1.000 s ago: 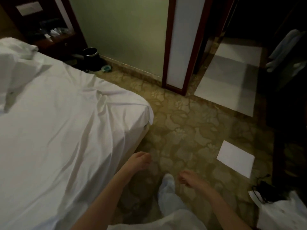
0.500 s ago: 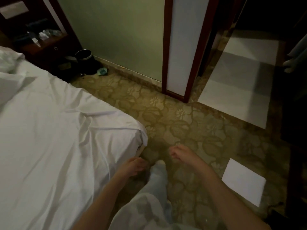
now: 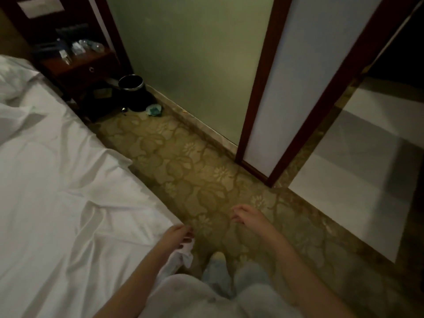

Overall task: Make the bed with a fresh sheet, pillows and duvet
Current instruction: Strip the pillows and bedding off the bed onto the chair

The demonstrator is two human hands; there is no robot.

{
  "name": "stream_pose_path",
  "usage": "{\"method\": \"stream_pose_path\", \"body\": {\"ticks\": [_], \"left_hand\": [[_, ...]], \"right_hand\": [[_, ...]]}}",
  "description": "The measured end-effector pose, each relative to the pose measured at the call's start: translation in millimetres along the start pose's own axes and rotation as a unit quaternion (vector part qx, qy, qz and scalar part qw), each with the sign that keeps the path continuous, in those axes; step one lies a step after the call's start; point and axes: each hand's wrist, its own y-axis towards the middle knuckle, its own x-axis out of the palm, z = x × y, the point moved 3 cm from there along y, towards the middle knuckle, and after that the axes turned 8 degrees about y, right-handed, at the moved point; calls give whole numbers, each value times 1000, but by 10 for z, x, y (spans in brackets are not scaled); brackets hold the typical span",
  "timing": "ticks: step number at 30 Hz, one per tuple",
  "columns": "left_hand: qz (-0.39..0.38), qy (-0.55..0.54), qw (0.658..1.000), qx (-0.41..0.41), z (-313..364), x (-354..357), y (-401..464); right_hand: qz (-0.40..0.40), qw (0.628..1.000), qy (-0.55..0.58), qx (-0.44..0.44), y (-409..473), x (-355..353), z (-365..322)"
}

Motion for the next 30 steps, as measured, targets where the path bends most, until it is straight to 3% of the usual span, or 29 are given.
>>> {"method": "stream_pose_path", "body": {"ticks": [4, 10, 17, 23, 30], "left_hand": [[16, -27, 999, 30, 723, -80, 363], [43, -77, 995, 40, 1671, -321, 1084], [103, -147, 984, 18, 2677, -855, 1901], [116, -196, 974, -12, 2990, -1299, 2257], [209, -299, 925, -108, 2875, -1862, 2652]], "right_hand": [[-13, 999, -25, 16, 422, -254, -276], [-11, 992, -42, 115, 1366, -517, -715], [-55, 991, -36, 114, 2661, -640, -1667], [-146, 976, -141, 74, 3498, -277, -2855], [-252, 938, -235, 30, 4313, 760, -3953]]}}
